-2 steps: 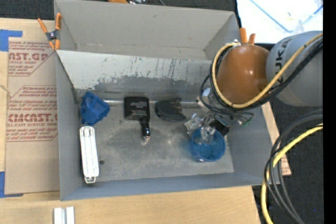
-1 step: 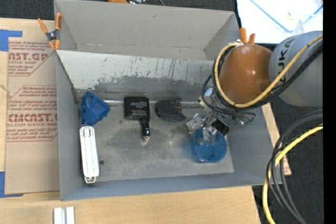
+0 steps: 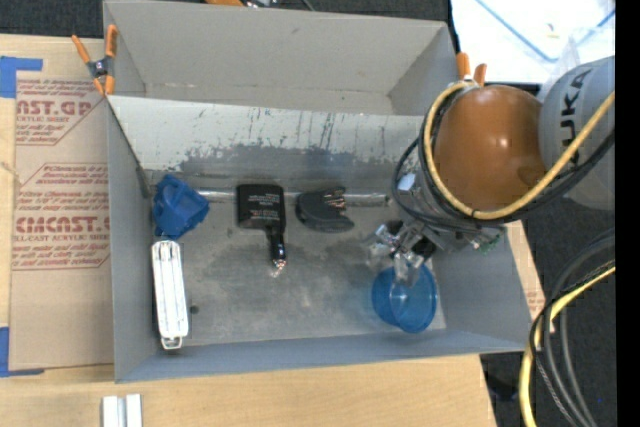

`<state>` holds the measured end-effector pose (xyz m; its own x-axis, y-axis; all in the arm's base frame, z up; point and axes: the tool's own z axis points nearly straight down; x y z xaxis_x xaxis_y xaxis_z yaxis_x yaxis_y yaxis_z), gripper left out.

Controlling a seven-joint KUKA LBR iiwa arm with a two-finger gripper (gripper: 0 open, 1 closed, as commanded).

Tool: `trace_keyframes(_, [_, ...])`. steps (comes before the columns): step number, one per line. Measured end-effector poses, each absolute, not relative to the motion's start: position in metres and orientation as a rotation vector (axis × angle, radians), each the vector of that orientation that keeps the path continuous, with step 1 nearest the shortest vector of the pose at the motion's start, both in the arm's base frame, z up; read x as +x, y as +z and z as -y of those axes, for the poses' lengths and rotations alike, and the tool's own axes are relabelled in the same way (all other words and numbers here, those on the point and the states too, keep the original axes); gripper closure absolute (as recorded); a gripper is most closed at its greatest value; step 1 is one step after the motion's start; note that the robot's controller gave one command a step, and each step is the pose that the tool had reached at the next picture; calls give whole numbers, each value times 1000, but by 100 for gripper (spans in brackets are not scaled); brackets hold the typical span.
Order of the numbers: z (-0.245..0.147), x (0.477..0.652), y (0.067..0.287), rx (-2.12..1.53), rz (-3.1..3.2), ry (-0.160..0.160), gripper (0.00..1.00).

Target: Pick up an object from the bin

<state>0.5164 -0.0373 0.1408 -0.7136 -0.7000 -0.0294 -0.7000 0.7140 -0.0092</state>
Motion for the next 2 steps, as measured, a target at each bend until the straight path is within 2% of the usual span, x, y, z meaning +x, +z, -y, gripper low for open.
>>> trace_keyframes(2, [52, 517, 148, -1186, -2874, 4, 100])
